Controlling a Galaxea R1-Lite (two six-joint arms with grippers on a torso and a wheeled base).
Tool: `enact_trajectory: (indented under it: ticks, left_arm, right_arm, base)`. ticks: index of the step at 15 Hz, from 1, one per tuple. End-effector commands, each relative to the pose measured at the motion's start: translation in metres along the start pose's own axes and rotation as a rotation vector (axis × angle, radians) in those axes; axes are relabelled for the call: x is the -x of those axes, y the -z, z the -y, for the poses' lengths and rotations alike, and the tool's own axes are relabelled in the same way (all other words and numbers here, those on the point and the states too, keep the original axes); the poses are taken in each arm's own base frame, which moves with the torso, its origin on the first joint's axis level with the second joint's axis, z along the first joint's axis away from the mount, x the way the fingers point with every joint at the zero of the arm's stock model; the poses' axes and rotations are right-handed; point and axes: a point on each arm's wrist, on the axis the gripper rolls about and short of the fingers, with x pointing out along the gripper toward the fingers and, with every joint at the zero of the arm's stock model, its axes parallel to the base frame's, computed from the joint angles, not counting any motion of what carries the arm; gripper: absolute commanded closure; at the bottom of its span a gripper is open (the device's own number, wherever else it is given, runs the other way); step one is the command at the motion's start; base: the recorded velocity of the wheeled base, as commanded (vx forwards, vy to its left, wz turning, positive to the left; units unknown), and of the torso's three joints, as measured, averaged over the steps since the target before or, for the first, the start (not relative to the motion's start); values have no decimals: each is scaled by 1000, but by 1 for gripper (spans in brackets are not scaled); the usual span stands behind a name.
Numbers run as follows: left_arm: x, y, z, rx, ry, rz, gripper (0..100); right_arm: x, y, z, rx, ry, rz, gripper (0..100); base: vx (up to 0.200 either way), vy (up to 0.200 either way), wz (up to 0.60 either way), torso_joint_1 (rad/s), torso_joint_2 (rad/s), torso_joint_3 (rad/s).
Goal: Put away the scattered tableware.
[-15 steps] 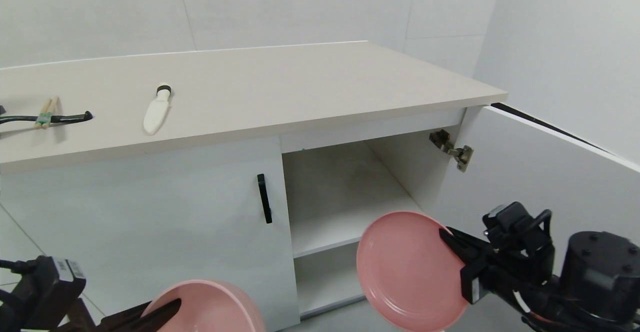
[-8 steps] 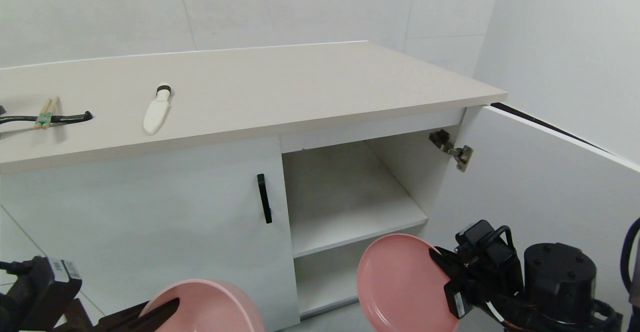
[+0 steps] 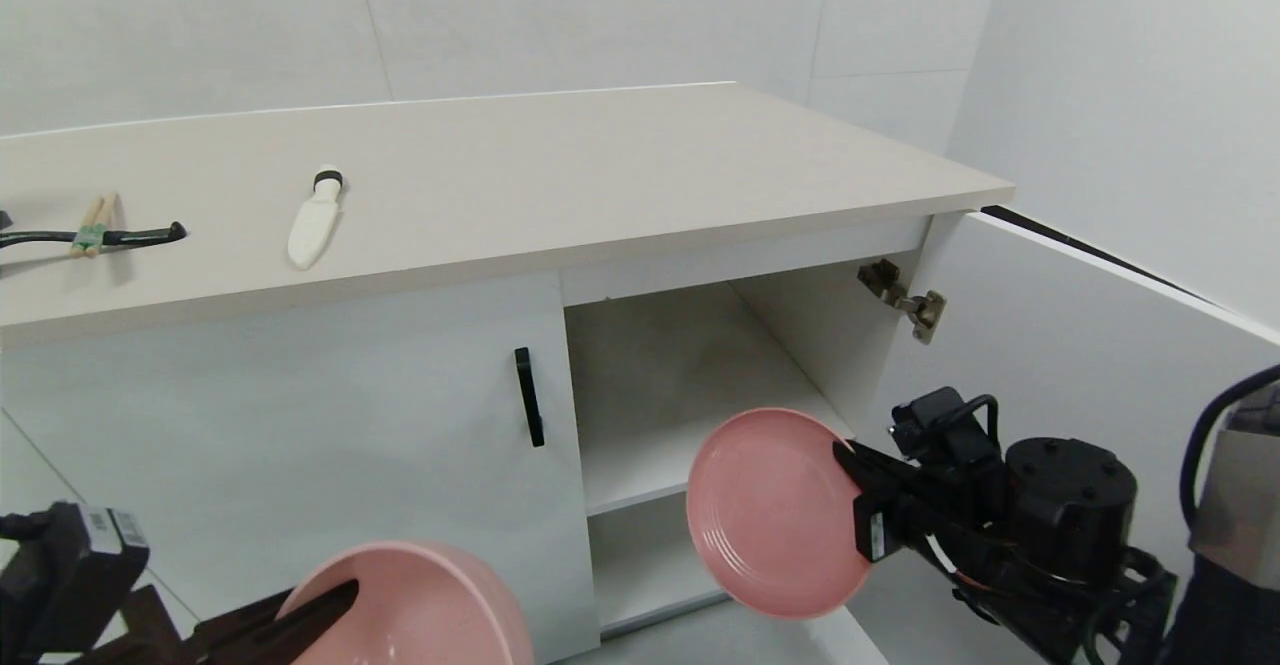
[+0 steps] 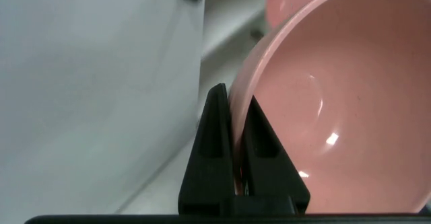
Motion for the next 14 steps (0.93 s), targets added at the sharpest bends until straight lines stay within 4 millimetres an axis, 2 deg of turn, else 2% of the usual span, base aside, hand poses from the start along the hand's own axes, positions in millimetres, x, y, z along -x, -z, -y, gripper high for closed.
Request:
enact_trajectory:
  ticks: [1, 4, 6, 10, 14]
  left_arm:
    - [-3, -12, 0, -4, 3, 59, 100]
    - [-13, -24, 0, -10, 7, 77, 100]
    - [-20, -28, 0, -9, 10, 64, 100]
    - [-47, -32, 2, -20, 37, 94, 100]
    - [-44, -27, 14, -61, 117, 117, 100]
  right_arm:
    - [-30, 7, -6, -26, -1, 0, 100]
    - [-56, 4, -5, -46, 14, 50, 100]
    - [-66, 3, -7, -49, -5, 67, 100]
    - [-89, 8, -7, -59, -36, 85, 100]
    - [-118, 16, -5, -129, -68, 108, 100]
  base:
    - [0, 0, 0, 0, 0, 0]
    - [0, 0, 0, 0, 0, 0]
    - [0, 0, 0, 0, 0, 0]
    - [0, 0, 0, 0, 0, 0]
    - [0, 0, 0, 0, 0, 0]
